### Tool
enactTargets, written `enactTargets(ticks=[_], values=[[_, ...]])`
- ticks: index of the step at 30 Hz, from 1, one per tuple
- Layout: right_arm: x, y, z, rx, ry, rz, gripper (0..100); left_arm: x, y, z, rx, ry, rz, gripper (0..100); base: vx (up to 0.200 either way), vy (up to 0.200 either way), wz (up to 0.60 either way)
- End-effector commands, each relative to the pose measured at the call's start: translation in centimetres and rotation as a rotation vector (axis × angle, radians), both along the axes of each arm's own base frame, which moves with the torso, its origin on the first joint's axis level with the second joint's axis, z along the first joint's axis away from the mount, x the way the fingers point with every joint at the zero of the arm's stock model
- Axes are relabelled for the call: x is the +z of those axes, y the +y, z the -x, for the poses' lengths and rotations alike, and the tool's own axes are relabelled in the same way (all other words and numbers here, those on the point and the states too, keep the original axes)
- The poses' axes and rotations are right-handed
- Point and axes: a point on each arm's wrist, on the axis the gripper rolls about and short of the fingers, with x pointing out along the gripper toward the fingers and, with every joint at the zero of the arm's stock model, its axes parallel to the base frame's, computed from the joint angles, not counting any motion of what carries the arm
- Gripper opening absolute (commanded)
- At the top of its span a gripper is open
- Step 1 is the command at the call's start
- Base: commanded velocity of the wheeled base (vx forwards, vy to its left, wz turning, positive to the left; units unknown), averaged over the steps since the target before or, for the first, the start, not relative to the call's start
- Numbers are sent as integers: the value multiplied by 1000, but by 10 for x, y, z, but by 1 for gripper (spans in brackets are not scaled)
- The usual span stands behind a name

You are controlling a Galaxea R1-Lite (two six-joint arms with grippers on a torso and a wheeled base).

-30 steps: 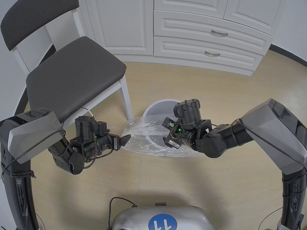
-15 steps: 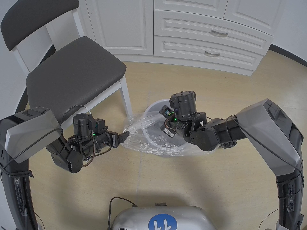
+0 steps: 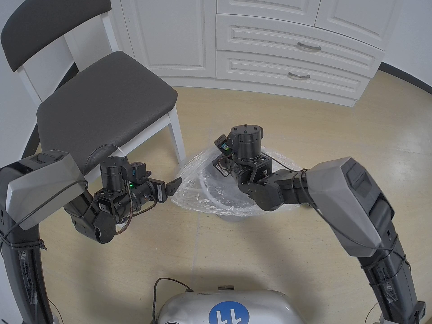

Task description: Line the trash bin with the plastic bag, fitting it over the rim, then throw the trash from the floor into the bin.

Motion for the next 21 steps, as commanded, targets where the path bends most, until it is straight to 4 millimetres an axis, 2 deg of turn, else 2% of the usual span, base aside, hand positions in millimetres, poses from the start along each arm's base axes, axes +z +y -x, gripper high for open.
enactTargets(ticks=[1, 6, 18, 21], values=[[-47, 5, -14, -13, -6, -4, 0, 3, 0, 0, 1, -18, 4, 100, 0, 0, 0], [-49, -3, -22, -37, -115, -81, 0, 10, 1, 0, 2, -68, 19, 100, 0, 0, 0], [-27, -14, -25, -85, -286, -218, 0, 17, -1, 5, -4, -89, 25, 100, 0, 0, 0], [-11, -16, -22, -83, -374, -278, 0, 19, -1, 8, -7, -90, 25, 100, 0, 0, 0]])
